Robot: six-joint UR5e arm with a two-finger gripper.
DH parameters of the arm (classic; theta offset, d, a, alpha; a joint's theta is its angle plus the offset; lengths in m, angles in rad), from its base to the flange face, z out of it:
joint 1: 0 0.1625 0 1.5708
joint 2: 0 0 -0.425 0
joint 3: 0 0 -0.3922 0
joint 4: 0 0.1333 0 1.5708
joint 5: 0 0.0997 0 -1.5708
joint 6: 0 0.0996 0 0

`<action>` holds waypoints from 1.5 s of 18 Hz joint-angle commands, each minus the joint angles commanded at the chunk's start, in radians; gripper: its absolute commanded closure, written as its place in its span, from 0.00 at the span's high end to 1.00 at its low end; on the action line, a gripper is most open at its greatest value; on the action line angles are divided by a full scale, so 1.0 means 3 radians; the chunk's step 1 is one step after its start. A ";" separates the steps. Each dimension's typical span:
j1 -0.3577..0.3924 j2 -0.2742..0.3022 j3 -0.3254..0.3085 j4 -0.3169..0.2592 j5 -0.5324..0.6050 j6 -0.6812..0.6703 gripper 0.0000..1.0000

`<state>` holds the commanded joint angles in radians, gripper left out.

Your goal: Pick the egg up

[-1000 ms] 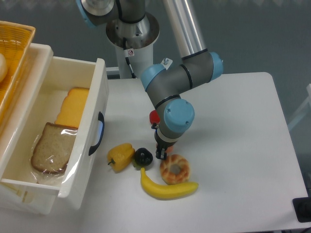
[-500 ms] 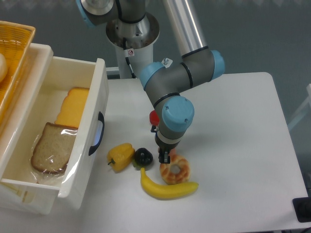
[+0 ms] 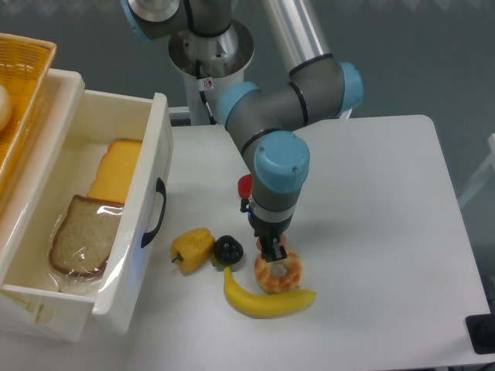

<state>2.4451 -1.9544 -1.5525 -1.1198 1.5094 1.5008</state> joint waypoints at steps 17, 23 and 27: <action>-0.0010 -0.0005 0.0185 0.0015 0.0000 -0.0539 0.24; -0.0005 0.0005 0.0184 0.0015 -0.0005 -0.0539 0.24; -0.0005 0.0005 0.0184 0.0015 0.0000 -0.0554 0.24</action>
<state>2.4436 -1.9528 -1.4972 -1.1152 1.5094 1.3346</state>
